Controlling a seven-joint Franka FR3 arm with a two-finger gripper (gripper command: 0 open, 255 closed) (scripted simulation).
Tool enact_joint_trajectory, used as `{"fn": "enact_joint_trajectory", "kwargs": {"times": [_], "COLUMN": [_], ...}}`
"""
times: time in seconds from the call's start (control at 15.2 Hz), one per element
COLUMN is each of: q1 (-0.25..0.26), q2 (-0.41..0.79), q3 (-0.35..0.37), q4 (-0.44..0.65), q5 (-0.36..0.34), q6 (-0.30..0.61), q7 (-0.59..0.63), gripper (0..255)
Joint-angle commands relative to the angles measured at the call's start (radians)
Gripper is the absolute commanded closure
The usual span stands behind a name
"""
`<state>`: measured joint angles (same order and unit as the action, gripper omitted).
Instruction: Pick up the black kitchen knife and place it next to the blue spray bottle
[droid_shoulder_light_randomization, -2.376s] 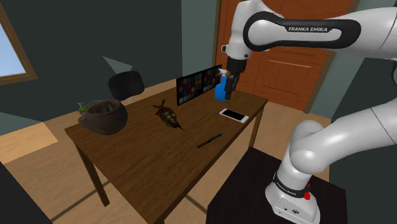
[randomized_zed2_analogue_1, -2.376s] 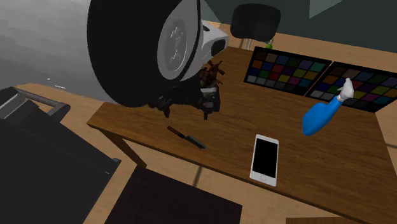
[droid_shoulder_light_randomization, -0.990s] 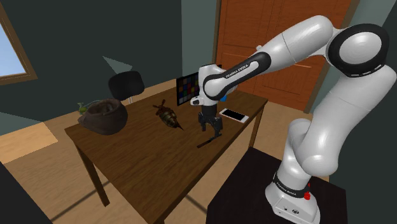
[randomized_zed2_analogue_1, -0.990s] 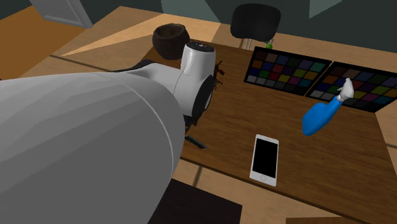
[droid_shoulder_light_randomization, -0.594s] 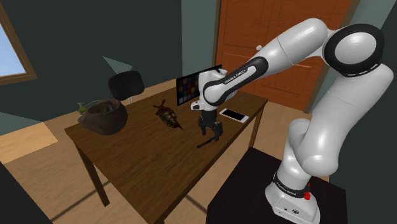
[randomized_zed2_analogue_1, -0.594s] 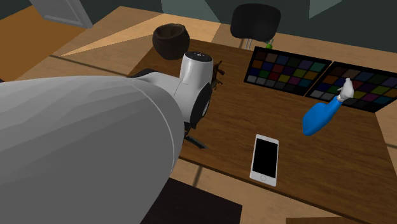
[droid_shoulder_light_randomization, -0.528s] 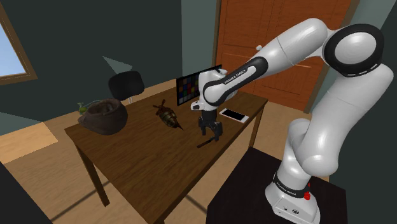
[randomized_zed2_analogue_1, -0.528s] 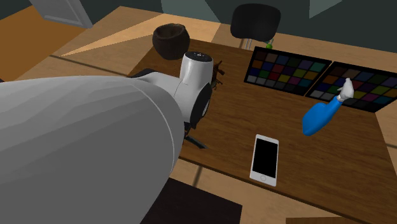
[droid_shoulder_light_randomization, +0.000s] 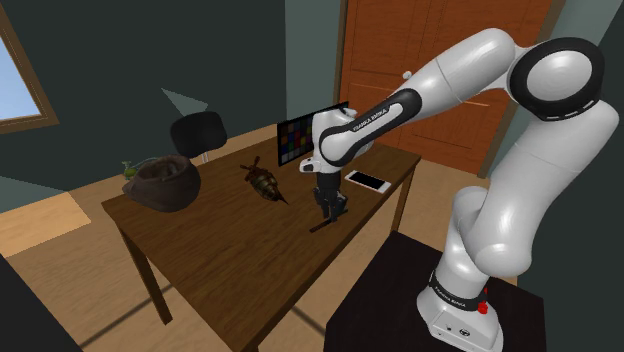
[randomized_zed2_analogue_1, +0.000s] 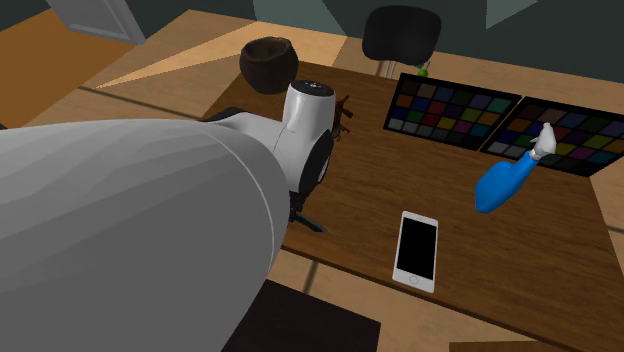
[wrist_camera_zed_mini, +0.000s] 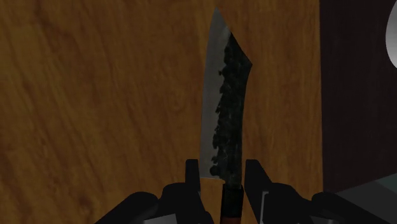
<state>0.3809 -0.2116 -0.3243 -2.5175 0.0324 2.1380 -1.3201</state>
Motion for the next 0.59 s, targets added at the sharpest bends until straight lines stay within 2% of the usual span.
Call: {"fn": "enact_joint_trajectory", "kwargs": {"times": [0.0,0.33,0.53], "q1": [0.0,0.0,-0.002], "q2": [0.001,0.003,-0.025], "q3": [0.0,0.0,0.004], "q4": [-0.003,-0.002,0.017], "q5": [0.0,0.001,-0.008], "q6": [-0.002,-0.002,-0.047], "q7": [0.0,0.0,0.01], "gripper": [255,255,255]}}
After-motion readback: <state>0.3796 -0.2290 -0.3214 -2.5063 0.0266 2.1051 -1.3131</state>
